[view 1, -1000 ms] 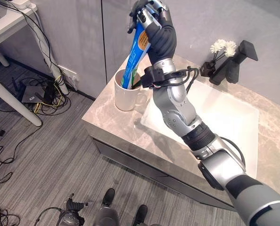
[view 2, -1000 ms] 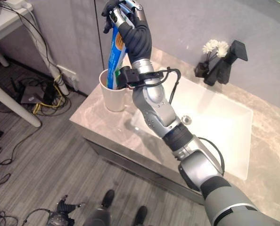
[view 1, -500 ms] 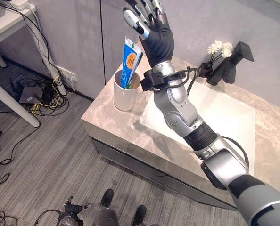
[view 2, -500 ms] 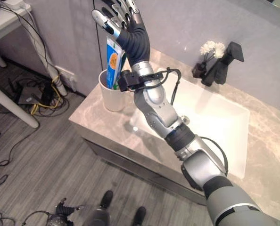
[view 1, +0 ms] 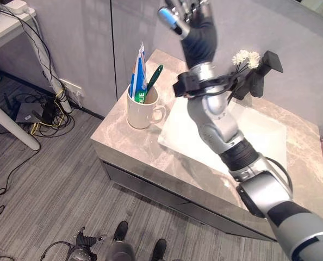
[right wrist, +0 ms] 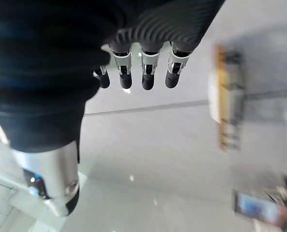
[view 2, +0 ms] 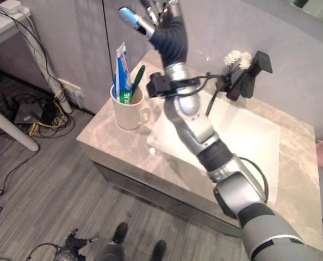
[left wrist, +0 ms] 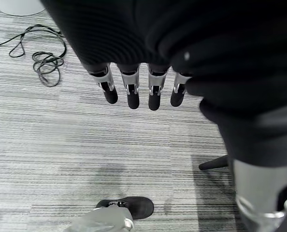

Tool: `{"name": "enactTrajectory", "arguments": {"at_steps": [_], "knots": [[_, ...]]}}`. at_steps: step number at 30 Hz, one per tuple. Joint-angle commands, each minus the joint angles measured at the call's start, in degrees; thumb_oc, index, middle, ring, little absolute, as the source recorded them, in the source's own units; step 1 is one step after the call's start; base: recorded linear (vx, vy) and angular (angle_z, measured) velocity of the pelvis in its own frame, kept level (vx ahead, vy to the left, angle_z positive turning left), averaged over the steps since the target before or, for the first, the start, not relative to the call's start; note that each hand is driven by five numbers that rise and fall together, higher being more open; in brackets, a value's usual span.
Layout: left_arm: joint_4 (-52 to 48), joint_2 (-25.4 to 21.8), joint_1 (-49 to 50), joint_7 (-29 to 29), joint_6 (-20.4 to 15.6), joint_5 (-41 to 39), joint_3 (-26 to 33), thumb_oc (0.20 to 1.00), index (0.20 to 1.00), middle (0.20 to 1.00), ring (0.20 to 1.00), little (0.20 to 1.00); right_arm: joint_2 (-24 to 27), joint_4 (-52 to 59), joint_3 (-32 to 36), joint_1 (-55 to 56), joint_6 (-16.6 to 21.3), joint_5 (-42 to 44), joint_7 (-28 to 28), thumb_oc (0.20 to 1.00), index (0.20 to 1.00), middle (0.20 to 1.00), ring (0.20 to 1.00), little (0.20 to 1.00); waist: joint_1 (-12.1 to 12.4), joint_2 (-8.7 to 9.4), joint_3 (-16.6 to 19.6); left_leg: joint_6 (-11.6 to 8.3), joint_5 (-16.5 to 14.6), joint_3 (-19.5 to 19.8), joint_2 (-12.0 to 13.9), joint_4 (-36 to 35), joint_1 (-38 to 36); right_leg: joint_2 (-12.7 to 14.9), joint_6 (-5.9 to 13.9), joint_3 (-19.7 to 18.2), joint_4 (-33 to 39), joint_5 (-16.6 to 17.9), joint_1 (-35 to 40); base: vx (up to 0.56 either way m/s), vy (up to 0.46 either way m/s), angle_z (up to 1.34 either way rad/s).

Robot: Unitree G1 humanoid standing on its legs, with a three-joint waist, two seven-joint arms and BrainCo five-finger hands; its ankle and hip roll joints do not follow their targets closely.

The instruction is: Put brush and paste in cup on sink, flatten towel.

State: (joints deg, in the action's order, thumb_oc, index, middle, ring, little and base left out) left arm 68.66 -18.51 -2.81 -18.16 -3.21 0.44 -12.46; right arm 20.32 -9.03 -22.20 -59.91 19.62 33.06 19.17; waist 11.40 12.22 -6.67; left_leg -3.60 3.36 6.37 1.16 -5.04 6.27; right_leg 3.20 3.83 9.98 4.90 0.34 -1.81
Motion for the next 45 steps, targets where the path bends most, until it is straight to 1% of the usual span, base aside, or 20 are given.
{"name": "enactTrajectory", "arguments": {"at_steps": [1,3,5,6,8,9,12,16,18,20,22,23,27,30,33,37,39,40,41,45], "knots": [[5.80,0.49,-0.60,0.86,-1.03,0.78,-0.79,1.000,1.000,1.000,1.000,1.000,8.18,4.39,3.56,2.11,1.79,-8.40,2.28,1.000,1.000,1.000,1.000,1.000,-2.28,-0.68,4.50,2.07,-1.14,-2.65,-0.40,0.04,0.42,3.80,3.87,-4.95,-0.46,1.52,1.78,0.02,0.044,-0.11],[5.15,1.38,-0.19,2.32,-1.82,1.19,1.05,1.000,1.000,1.000,1.000,1.000,20.86,10.70,10.80,11.67,0.33,-21.03,3.84,1.000,1.000,1.000,1.000,1.000,-5.23,-2.09,6.11,2.02,-2.09,-3.95,-0.11,0.04,-1.48,3.78,4.13,-5.67,-0.56,0.95,2.79,0.04,0.059,-0.11],[4.89,1.59,-0.19,2.81,-2.27,1.13,1.34,1.000,1.000,1.000,1.000,1.000,24.53,11.86,14.24,15.77,0.00,-23.50,4.57,1.000,1.000,1.000,1.000,1.000,-5.99,-2.42,6.57,2.01,-2.09,-4.32,-0.04,0.04,-1.72,3.73,4.19,-5.88,-0.57,1.00,2.77,-0.01,0.041,-0.09],[3.60,2.04,0.22,4.05,-3.27,0.87,2.45,1.000,1.000,1.000,1.000,1.000,29.20,13.12,24.78,27.47,-0.13,-26.55,6.23,1.000,1.000,1.000,1.000,1.000,-8.33,-3.66,7.25,2.04,-1.91,-5.10,0.08,0.04,-2.13,3.62,4.26,-6.44,-0.79,1.18,2.60,-0.01,0.032,-0.29],[3.18,2.12,0.43,4.65,-3.54,-0.30,3.15,1.000,1.000,1.000,1.000,1.000,29.04,13.82,29.52,32.21,-0.16,-27.40,6.65,1.000,1.000,1.000,1.000,1.000,-8.92,-4.04,7.84,2.03,-2.47,-5.40,0.11,0.04,-2.41,3.61,4.31,-6.70,-0.47,0.88,2.81,0.00,0.009,-0.32],[1.30,2.50,1.02,5.42,-4.03,-5.76,7.29,1.000,1.000,1.000,1.000,1.000,27.31,13.33,37.78,40.93,0.05,-27.60,8.28,1.000,1.000,1.000,1.000,1.000,-10.69,-5.52,7.80,2.09,-2.08,-6.06,0.23,0.04,-2.56,3.55,4.29,-7.31,-0.57,1.14,2.46,-0.01,-0.019,-0.25],[-4.31,1.71,1.59,6.34,-5.19,-9.72,8.73,1.000,1.000,1.000,1.000,1.000,28.09,7.81,46.05,49.38,-1.74,-30.75,11.57,1.000,1.000,1.000,1.000,1.000,-12.18,-6.91,7.62,2.06,-2.07,-7.17,0.46,0.04,-3.16,3.30,4.12,-8.56,-0.70,1.04,2.12,-0.02,-0.036,-0.37],[-12.52,-0.50,3.08,6.53,-6.61,-12.78,10.73,1.000,1.000,1.000,1.000,1.000,28.56,1.79,51.63,56.74,-5.34,-37.40,14.24,1.000,1.000,1.000,1.000,1.000,-14.67,-9.36,7.35,1.93,-1.86,-9.02,0.87,0.04,-3.71,3.00,4.09,-10.47,-0.18,1.50,1.69,-0.04,-0.033,-0.29],[-14.96,-2.19,4.12,7.45,-6.49,-15.00,13.36,1.000,1.000,1.000,1.000,1.000,31.07,-4.31,51.42,60.53,-9.04,-42.38,13.07,1.000,1.000,1.000,1.000,1.000,-15.77,-10.66,6.87,1.90,-1.95,-10.74,1.05,0.04,-4.25,2.91,4.38,-12.17,-0.03,1.79,1.21,-0.06,0.007,-0.36],[-17.16,-3.31,5.14,7.70,-6.43,-15.16,14.85,1.000,1.000,1.000,1.000,1.000,31.66,-5.96,51.57,62.78,-9.75,-43.06,10.79,1.000,1.000,1.000,1.000,1.000,-16.34,-11.37,6.87,1.81,-2.36,-11.60,1.22,0.04,-4.43,2.83,4.42,-13.06,0.04,1.74,0.88,-0.02,0.001,-0.48],[-25.21,-6.22,8.60,9.32,-6.28,-17.16,16.71,1.000,1.000,1.000,1.000,1.000,28.19,-13.59,53.51,66.85,-9.80,-38.48,9.35,1.000,1.000,1.000,1.000,1.000,-17.63,-13.26,6.58,1.67,-2.27,-12.15,1.48,0.04,-4.63,2.65,4.15,-13.85,0.05,1.69,0.57,-0.02,-0.012,-0.36],[-25.50,-6.34,8.87,9.36,-6.10,-17.20,16.77,1.000,1.000,1.000,1.000,1.000,28.27,-13.93,53.34,66.81,-9.53,-38.29,9.37,1.000,1.000,1.000,1.000,1.000,-17.69,-13.19,6.65,1.66,-2.29,-12.11,1.50,0.04,-4.66,2.64,4.13,-13.81,0.06,1.66,0.62,0.00,-0.020,-0.25],[-38.39,-13.90,13.61,10.19,-5.78,-16.37,21.15,1.000,1.000,1.000,1.000,1.000,22.33,-36.03,50.42,68.41,-8.79,-29.28,7.05,1.000,1.000,1.000,1.000,1.000,-17.54,-15.37,6.06,1.41,-1.94,-11.68,1.35,0.04,-4.64,2.63,3.97,-13.13,0.06,1.42,1.01,0.00,-0.024,0.05],[-45.87,-16.65,17.38,11.11,-5.53,-13.68,24.94,1.000,1.000,1.000,1.000,1.000,19.87,-43.27,46.78,70.36,-9.78,-29.31,3.42,1.000,1.000,1.000,1.000,1.000,-17.34,-15.57,6.16,1.23,-1.91,-11.50,1.38,0.04,-4.83,2.61,3.81,-12.76,0.04,1.22,1.26,0.00,-0.030,0.05],[-54.01,-19.27,20.55,11.48,-6.01,-13.38,30.40,1.000,1.000,1.000,1.000,1.000,12.88,-54.06,39.37,70.98,-10.40,-25.76,-3.81,1.000,1.000,1.000,1.000,1.000,-16.54,-15.77,6.10,0.82,-1.70,-10.82,1.44,0.04,-5.02,2.41,3.46,-12.00,-0.04,0.73,1.93,0.02,-0.056,0.06],[-61.99,-19.01,22.96,13.79,-6.86,-18.86,32.98,1.000,1.000,1.000,1.000,1.000,7.71,-58.68,32.35,70.59,-11.25,-25.87,-8.74,1.000,1.000,1.000,1.000,1.000,-16.14,-15.61,5.81,0.55,-1.46,-10.37,1.52,0.04,-5.04,2.25,3.21,-11.34,0.05,0.63,2.38,-0.01,-0.036,0.10],[-66.46,-18.46,23.81,16.17,-7.78,-27.48,32.53,1.000,1.000,1.000,1.000,1.000,5.95,-58.56,23.49,71.44,-12.36,-33.34,-12.10,1.000,1.000,1.000,1.000,1.000,-15.62,-15.60,5.47,0.38,-1.19,-10.16,1.65,0.04,-5.12,2.23,3.01,-11.00,0.10,0.59,2.55,-0.02,-0.035,0.14],[-67.56,-18.58,24.38,17.18,-7.40,-27.92,31.78,1.000,1.000,1.000,1.000,1.000,5.80,-58.37,23.44,70.93,-12.71,-33.12,-11.78,1.000,1.000,1.000,1.000,1.000,-15.50,-15.61,5.40,0.36,-1.13,-10.06,1.68,0.04,-5.03,2.24,2.98,-10.91,0.10,0.55,2.53,-0.02,-0.040,0.03],[-69.19,-18.76,24.51,17.90,-7.57,-29.26,31.10,0.200,0.200,0.200,0.200,0.200,5.09,-58.03,22.79,70.36,-12.87,-32.72,-12.06,1.000,1.000,1.000,1.000,1.000,-15.33,-15.74,5.29,0.33,-0.98,-9.89,1.67,0.04,-4.87,2.18,2.92,-10.85,0.10,0.52,2.49,0.00,0.000,0.00],[-73.38,-20.58,28.39,20.89,-8.14,-33.45,31.41,0.200,0.200,0.200,0.200,0.200,4.41,-49.76,19.58,72.83,-11.90,-34.52,-14.17,1.000,1.000,1.000,1.000,1.000,-15.12,-16.04,4.82,0.16,-0.60,-9.65,1.69,0.04,-4.57,2.07,2.85,-10.73,0.10,0.53,2.27,0.00,0.000,0.00]]}}
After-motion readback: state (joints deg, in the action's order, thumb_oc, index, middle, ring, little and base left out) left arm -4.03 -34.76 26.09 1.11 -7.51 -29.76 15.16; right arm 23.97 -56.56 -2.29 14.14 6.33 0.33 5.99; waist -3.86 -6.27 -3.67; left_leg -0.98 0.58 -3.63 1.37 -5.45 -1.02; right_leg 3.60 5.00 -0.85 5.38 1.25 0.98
